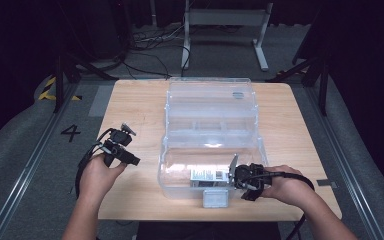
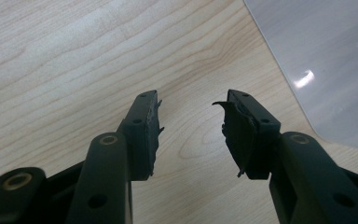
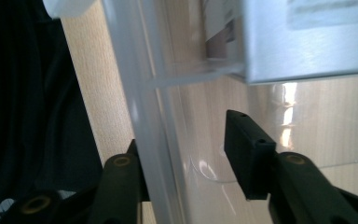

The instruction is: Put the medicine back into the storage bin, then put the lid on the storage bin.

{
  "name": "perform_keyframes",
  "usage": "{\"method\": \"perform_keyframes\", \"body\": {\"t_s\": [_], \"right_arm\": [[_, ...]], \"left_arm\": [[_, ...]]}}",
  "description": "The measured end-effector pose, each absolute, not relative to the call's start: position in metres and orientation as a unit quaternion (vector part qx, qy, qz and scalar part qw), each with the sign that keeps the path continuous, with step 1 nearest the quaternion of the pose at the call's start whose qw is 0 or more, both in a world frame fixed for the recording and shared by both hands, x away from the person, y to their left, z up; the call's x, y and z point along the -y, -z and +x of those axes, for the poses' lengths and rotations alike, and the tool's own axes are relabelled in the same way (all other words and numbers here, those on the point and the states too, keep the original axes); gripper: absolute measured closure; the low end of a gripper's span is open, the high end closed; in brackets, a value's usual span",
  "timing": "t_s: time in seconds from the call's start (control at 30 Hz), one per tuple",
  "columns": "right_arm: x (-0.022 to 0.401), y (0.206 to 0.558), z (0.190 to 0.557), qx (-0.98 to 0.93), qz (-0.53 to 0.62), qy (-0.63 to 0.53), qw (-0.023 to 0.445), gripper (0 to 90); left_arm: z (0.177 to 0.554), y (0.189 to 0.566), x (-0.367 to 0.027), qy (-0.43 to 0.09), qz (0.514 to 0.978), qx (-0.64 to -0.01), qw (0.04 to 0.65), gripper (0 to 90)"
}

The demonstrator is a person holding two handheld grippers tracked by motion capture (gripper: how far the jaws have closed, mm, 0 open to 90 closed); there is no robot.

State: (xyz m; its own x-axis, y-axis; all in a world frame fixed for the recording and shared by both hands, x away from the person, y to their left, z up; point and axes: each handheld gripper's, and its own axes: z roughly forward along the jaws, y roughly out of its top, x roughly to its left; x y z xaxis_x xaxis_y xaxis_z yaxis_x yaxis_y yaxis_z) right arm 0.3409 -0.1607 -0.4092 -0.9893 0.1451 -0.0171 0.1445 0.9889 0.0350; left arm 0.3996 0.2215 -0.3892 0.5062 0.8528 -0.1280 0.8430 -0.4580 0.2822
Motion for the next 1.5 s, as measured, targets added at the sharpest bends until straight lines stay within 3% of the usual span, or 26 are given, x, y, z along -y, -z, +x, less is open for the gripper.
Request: {"method": "perform_keyframes", "body": {"t_s": [0.47,1.27,1.5], "right_arm": [[0.162,0.419,0.335,-0.999,0.047,-0.015,0.010,86.1],[0.164,0.421,0.332,-0.999,0.037,-0.019,0.019,86.7],[0.164,0.421,0.332,-0.999,0.035,-0.020,0.018,86.6]], "left_arm": [[0.397,0.381,-0.213,-0.029,0.870,-0.467,0.156,56.9],[0.401,0.345,-0.195,-0.057,0.884,-0.430,0.177,56.4],[0.404,0.330,-0.183,-0.044,0.893,-0.405,0.191,56.3]]}}
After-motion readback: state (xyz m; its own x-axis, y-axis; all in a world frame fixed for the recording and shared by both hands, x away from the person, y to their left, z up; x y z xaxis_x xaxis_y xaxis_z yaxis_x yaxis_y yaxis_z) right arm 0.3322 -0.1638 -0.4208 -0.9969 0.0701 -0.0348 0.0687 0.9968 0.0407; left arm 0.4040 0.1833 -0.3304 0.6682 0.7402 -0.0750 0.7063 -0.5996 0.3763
